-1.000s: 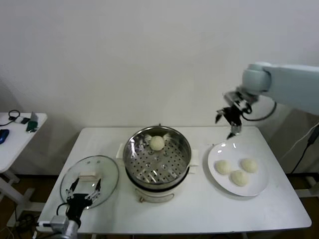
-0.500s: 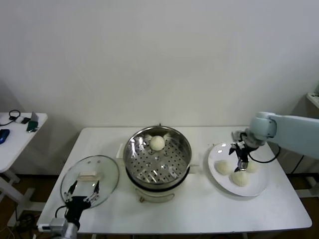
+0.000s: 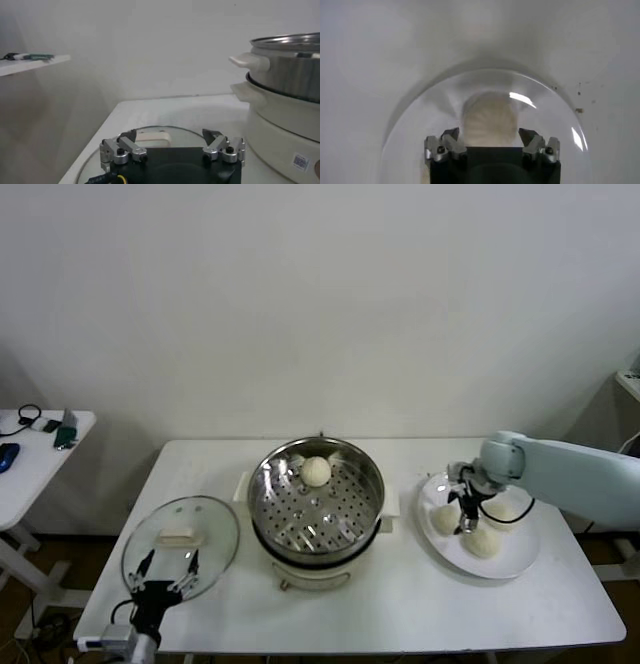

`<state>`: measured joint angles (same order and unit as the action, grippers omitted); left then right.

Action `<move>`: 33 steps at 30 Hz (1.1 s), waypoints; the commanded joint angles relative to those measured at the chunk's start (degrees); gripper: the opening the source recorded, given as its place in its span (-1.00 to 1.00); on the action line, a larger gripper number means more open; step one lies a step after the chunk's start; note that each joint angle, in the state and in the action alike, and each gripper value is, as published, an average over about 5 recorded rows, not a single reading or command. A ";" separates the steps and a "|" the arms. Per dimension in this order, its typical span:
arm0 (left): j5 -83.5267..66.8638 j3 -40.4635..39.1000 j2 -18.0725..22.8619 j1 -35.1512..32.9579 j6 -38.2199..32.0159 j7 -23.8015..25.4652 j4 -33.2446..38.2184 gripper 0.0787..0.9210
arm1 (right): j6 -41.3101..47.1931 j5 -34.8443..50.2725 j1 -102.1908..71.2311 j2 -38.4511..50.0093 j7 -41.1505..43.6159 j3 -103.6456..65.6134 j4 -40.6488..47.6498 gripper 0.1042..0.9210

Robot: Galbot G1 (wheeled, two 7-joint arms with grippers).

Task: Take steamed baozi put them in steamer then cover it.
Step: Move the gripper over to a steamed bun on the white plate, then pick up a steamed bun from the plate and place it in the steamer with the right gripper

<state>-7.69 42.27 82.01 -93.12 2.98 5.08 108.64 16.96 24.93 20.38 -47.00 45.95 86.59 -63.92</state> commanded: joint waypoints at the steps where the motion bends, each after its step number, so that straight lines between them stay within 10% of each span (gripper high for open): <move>1: 0.08 -0.01 0.00 0.06 0.02 -0.01 -0.09 0.77 | 0.04 -0.95 -3.22 -1.95 0.04 -3.04 3.60 0.28; 21: 0.14 -0.51 -0.98 0.13 0.18 0.00 1.06 0.77 | -2.65 23.36 51.07 -7.44 13.10 18.67 -13.43 0.14; 33: 0.19 -0.61 -1.18 0.62 0.36 0.05 1.07 0.77 | 8.12 33.21 42.30 -23.18 1.89 3.25 -25.54 0.14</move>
<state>-7.52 41.68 80.83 -92.51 3.32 5.10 109.74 21.17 51.09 59.73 -62.48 51.10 93.66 -82.83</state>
